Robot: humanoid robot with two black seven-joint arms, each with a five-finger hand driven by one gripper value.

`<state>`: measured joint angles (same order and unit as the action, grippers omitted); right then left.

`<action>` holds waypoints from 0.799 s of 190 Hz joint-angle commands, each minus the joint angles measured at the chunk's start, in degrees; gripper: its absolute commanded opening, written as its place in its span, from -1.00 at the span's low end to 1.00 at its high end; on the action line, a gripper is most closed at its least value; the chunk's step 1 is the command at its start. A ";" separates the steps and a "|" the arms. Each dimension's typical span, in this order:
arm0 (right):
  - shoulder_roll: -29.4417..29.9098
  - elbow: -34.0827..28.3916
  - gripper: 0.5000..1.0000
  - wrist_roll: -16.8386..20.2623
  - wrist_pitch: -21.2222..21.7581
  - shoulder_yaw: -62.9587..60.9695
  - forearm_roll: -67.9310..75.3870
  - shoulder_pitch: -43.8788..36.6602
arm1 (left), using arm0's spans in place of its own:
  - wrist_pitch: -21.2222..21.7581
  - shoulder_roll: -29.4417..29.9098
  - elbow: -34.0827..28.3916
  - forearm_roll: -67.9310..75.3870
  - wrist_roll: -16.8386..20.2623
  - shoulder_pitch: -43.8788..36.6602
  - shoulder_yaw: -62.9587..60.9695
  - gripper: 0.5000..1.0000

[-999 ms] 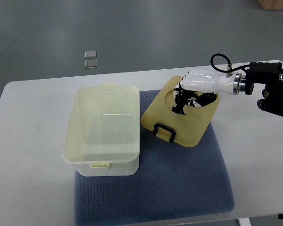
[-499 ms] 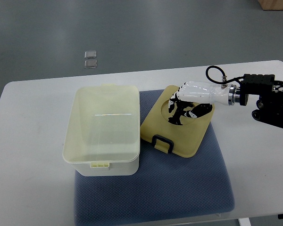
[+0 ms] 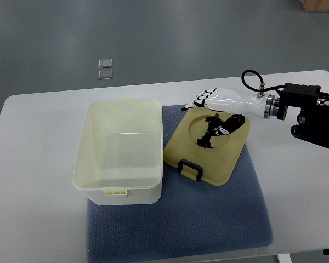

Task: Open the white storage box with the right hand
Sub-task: 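Open the right hand, release the handle, and raise the hand away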

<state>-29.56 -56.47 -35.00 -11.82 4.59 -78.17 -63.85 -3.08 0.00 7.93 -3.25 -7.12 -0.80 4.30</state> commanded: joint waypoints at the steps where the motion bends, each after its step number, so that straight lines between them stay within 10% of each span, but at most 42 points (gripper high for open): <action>1: -0.24 0.04 0.44 0.00 0.22 -5.20 0.91 1.71 | 0.01 0.00 -0.02 0.00 0.00 0.01 0.00 1.00; 152: 8.64 11.38 0.52 0.00 16.39 -24.54 56.11 12.43 | 0.01 0.00 0.07 0.00 0.00 0.01 0.00 1.00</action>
<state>-22.14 -45.91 -35.00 4.58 -17.51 -28.57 -52.64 -3.06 0.00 7.98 -3.25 -7.12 -0.81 4.30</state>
